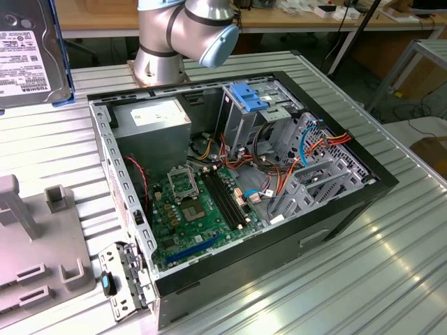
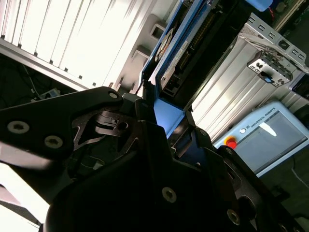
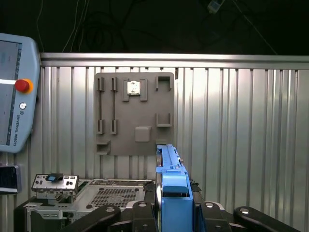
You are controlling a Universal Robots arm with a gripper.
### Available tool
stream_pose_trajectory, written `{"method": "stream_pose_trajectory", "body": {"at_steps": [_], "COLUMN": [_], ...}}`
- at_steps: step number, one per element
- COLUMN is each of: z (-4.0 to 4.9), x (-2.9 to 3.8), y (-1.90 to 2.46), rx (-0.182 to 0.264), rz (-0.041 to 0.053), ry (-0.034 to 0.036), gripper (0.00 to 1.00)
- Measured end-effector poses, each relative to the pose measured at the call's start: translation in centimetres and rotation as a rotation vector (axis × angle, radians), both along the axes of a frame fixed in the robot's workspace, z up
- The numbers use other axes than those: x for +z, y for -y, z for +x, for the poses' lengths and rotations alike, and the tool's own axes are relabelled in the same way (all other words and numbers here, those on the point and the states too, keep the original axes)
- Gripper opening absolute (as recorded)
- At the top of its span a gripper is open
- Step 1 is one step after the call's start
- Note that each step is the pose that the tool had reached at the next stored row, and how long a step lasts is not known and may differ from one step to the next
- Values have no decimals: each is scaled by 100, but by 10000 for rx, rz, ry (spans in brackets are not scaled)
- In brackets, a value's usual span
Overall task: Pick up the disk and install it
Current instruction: 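Pick up the disk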
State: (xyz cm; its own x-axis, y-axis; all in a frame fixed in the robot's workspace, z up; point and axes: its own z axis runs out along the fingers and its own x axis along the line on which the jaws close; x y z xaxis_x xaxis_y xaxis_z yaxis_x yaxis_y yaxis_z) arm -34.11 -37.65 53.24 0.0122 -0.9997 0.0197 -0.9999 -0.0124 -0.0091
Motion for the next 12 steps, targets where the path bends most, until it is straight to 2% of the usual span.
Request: {"method": "stream_pose_trajectory", "body": {"at_steps": [6,12], "z": [74,205], "x": [-2,-6], "y": [0,0], "rx": [0,0], "rz": [0,0], "ry": [0,0], "gripper": [36,36]}}
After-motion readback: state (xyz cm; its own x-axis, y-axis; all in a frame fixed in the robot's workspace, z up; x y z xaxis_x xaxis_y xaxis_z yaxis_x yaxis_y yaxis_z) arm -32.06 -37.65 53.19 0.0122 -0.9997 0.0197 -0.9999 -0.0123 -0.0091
